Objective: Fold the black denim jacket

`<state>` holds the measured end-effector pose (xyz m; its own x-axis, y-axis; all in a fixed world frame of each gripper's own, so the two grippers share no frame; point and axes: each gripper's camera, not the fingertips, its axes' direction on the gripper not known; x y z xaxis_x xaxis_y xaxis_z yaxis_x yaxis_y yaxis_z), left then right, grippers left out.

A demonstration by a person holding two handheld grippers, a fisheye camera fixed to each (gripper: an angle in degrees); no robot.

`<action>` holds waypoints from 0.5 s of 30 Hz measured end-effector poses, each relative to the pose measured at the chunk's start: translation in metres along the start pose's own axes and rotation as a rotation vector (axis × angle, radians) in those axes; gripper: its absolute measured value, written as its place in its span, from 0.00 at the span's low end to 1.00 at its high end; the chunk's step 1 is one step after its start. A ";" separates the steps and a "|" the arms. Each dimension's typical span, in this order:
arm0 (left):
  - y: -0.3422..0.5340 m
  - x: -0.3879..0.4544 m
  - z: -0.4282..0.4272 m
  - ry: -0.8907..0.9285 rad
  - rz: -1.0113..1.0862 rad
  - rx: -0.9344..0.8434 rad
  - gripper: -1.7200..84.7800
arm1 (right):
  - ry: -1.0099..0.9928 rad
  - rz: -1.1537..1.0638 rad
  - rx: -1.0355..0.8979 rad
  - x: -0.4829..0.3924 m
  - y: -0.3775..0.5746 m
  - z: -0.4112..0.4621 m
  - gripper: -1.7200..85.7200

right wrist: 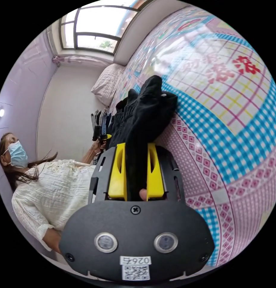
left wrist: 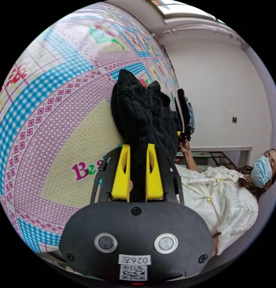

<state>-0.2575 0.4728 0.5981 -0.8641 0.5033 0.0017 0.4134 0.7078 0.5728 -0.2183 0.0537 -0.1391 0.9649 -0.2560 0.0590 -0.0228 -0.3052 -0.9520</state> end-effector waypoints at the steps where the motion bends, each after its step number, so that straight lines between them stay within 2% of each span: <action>1: 0.000 0.005 0.010 0.026 -0.008 -0.006 0.10 | -0.029 -0.005 -0.026 0.003 -0.004 0.014 0.07; 6: 0.021 0.042 0.032 -0.029 -0.035 0.072 0.08 | -0.050 0.036 -0.043 0.011 0.006 0.053 0.04; 9: 0.039 0.081 0.040 -0.073 -0.017 0.139 0.08 | 0.087 -0.001 -0.019 -0.013 0.020 0.070 0.03; 15: 0.079 0.154 0.047 -0.046 0.008 0.233 0.07 | 0.478 -0.229 -0.063 -0.109 0.033 0.123 0.03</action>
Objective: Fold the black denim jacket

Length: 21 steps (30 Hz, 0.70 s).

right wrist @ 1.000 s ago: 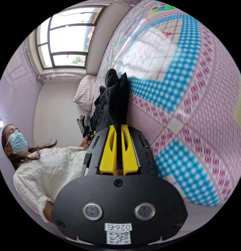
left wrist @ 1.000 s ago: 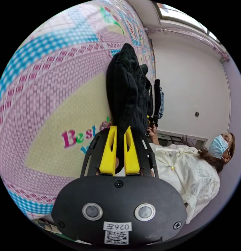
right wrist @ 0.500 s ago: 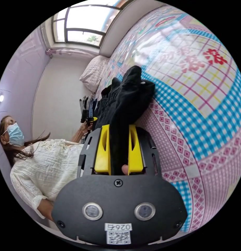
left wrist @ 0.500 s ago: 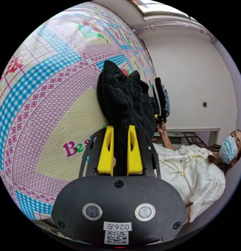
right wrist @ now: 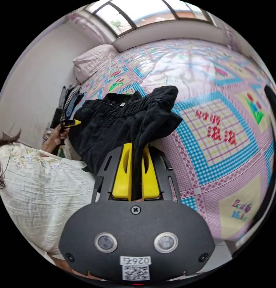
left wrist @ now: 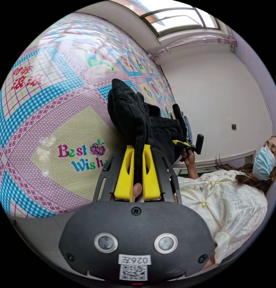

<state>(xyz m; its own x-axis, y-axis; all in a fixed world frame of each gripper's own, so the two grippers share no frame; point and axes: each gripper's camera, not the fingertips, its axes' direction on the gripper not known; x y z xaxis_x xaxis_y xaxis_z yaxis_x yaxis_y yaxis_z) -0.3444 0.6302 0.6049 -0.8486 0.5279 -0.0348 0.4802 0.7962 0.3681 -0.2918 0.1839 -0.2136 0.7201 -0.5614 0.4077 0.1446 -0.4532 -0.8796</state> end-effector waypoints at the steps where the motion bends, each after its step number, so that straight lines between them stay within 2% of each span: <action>1: 0.006 0.014 0.000 -0.006 0.005 0.010 0.07 | 0.065 -0.056 -0.002 -0.022 -0.004 0.002 0.03; 5: 0.028 0.055 -0.008 -0.018 0.021 0.076 0.07 | 0.201 -0.209 0.023 -0.088 -0.017 0.014 0.03; 11: 0.084 0.104 -0.067 0.000 0.015 0.280 0.07 | 0.192 -0.370 0.103 -0.163 -0.044 0.036 0.03; 15: 0.128 0.129 -0.142 -0.045 0.031 0.425 0.07 | 0.164 -0.491 0.125 -0.228 -0.081 0.061 0.03; 21: 0.205 0.145 -0.305 -0.183 0.094 0.650 0.07 | 0.183 -0.796 0.196 -0.405 -0.169 0.137 0.03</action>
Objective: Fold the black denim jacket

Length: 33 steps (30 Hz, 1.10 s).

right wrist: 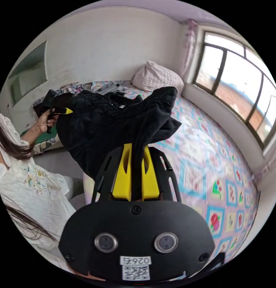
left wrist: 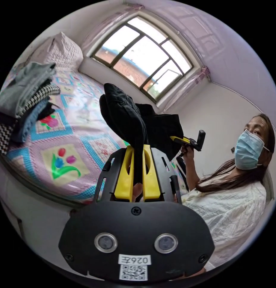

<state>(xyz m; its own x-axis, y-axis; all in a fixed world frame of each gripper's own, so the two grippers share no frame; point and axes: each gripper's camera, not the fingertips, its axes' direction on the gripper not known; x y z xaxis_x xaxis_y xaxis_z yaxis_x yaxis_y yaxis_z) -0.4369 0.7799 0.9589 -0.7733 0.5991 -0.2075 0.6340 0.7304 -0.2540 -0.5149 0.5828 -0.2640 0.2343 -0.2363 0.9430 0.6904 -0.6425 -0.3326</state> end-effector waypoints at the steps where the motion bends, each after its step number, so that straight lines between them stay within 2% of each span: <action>1: -0.007 -0.010 -0.041 -0.017 0.003 0.055 0.07 | 0.002 -0.059 0.022 -0.018 -0.046 0.021 0.03; 6: -0.029 -0.067 -0.199 -0.074 -0.012 0.304 0.07 | -0.014 -0.306 0.108 -0.095 -0.248 0.110 0.03; 10: -0.044 -0.143 -0.294 -0.050 -0.106 0.477 0.07 | -0.176 -0.396 0.102 -0.138 -0.427 0.201 0.03; 14: -0.058 -0.218 -0.343 -0.055 -0.195 0.557 0.07 | -0.281 -0.413 -0.003 -0.178 -0.573 0.305 0.03; 21: -0.078 -0.366 -0.371 -0.128 -0.404 0.527 0.08 | -0.209 -0.504 -0.200 -0.248 -0.691 0.465 0.04; 24: -0.056 -0.431 -0.369 -0.067 -0.527 0.527 0.08 | -0.181 -0.464 -0.290 -0.249 -0.714 0.536 0.09; 26: -0.031 -0.468 -0.365 0.079 -0.585 0.577 0.08 | -0.230 -0.372 -0.326 -0.226 -0.724 0.578 0.13; 27: -0.011 -0.490 -0.361 0.214 -0.605 0.637 0.08 | -0.266 -0.331 -0.333 -0.216 -0.725 0.586 0.13; 28: 0.009 -0.508 -0.358 0.325 -0.622 0.699 0.07 | -0.361 -0.233 -0.332 -0.191 -0.726 0.599 0.14; 30: 0.038 -0.525 -0.358 0.408 -0.643 0.784 0.04 | -0.519 -0.058 -0.318 -0.148 -0.720 0.617 0.16; 32: 0.066 -0.534 -0.366 0.442 -0.635 0.871 0.02 | -0.692 0.182 -0.279 -0.089 -0.699 0.636 0.15; 33: 0.084 -0.538 -0.373 0.448 -0.629 0.918 0.01 | -0.718 0.245 -0.263 -0.074 -0.691 0.638 0.14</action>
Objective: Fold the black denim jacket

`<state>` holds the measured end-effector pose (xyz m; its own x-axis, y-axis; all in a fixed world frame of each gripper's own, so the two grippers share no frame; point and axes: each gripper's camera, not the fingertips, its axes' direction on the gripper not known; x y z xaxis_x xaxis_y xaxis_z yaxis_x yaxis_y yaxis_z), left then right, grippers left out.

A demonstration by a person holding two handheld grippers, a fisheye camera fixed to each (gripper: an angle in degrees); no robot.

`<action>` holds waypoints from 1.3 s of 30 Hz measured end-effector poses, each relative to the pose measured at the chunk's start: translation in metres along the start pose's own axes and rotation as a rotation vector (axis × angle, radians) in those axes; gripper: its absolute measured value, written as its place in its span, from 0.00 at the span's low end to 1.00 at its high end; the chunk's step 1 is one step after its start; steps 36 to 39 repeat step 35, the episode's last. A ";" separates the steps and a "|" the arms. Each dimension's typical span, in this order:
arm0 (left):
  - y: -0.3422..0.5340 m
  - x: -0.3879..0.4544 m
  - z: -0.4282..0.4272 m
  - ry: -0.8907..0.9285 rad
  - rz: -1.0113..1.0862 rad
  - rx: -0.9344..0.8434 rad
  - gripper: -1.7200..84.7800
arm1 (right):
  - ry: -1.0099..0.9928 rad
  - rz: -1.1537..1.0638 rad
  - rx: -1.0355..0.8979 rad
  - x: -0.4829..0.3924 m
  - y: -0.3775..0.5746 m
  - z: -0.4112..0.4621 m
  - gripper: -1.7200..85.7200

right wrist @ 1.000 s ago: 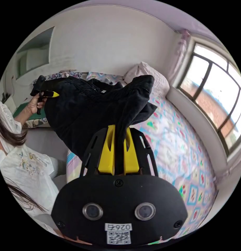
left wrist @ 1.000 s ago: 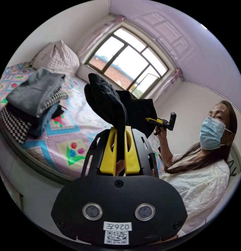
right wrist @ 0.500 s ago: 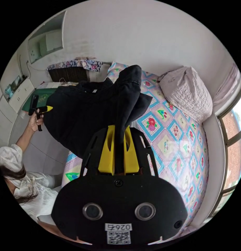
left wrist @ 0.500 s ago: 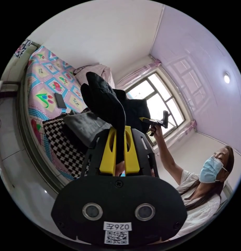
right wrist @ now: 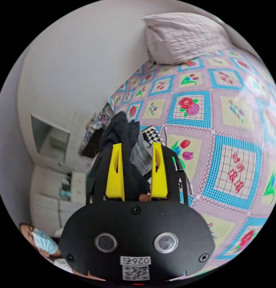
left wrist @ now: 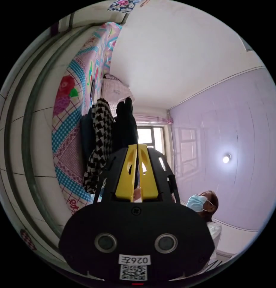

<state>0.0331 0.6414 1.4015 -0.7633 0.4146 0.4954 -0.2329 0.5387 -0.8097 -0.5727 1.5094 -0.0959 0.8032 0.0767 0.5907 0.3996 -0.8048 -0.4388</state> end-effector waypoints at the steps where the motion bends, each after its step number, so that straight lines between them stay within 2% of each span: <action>1: 0.002 -0.004 -0.019 -0.003 0.004 0.026 0.01 | -0.061 0.092 0.070 0.027 0.012 -0.016 0.13; 4: 0.015 -0.015 -0.065 -0.101 -0.022 0.082 0.01 | -0.115 0.242 0.228 0.073 0.059 -0.059 0.12; 9: 0.059 -0.044 -0.134 -0.350 -0.128 0.143 0.01 | -0.021 0.093 0.340 0.065 0.176 -0.125 0.09; 13: 0.122 -0.077 -0.182 -0.593 -0.310 0.296 0.01 | 0.085 -0.001 0.440 0.036 0.351 -0.172 0.03; 17: 0.166 -0.093 -0.178 -0.729 -0.367 0.334 0.01 | 0.326 0.132 0.610 0.012 0.566 -0.226 0.01; 21: 0.195 -0.100 -0.105 -0.783 -0.268 0.204 0.01 | 0.553 0.270 0.663 -0.036 0.737 -0.284 0.01; 23: 0.209 -0.097 -0.053 -0.758 -0.178 0.118 0.01 | 0.759 0.312 0.708 -0.093 0.840 -0.330 0.01; 26: 0.247 -0.088 0.062 -0.669 0.025 -0.124 0.01 | 1.031 0.366 0.747 -0.168 0.951 -0.386 0.02; 28: 0.296 -0.075 0.160 -0.566 0.196 -0.322 0.01 | 1.150 0.393 0.788 -0.213 1.012 -0.418 0.03; 29: 0.311 -0.072 0.182 -0.548 0.232 -0.363 0.01 | 1.209 0.407 0.815 -0.242 1.048 -0.436 0.03; 31: 0.380 -0.054 0.265 -0.468 0.372 -0.503 0.01 | 1.266 0.431 0.857 -0.286 1.095 -0.460 0.01; 34: 0.468 -0.023 0.343 -0.375 0.563 -0.669 0.01 | 1.409 0.465 0.971 -0.362 1.159 -0.484 0.01; 35: 0.486 -0.015 0.354 -0.368 0.615 -0.698 0.01 | 1.486 0.494 1.004 -0.388 1.177 -0.489 0.01; 39: 0.486 -0.015 0.354 -0.368 0.615 -0.698 0.01 | 1.486 0.494 1.004 -0.388 1.177 -0.489 0.01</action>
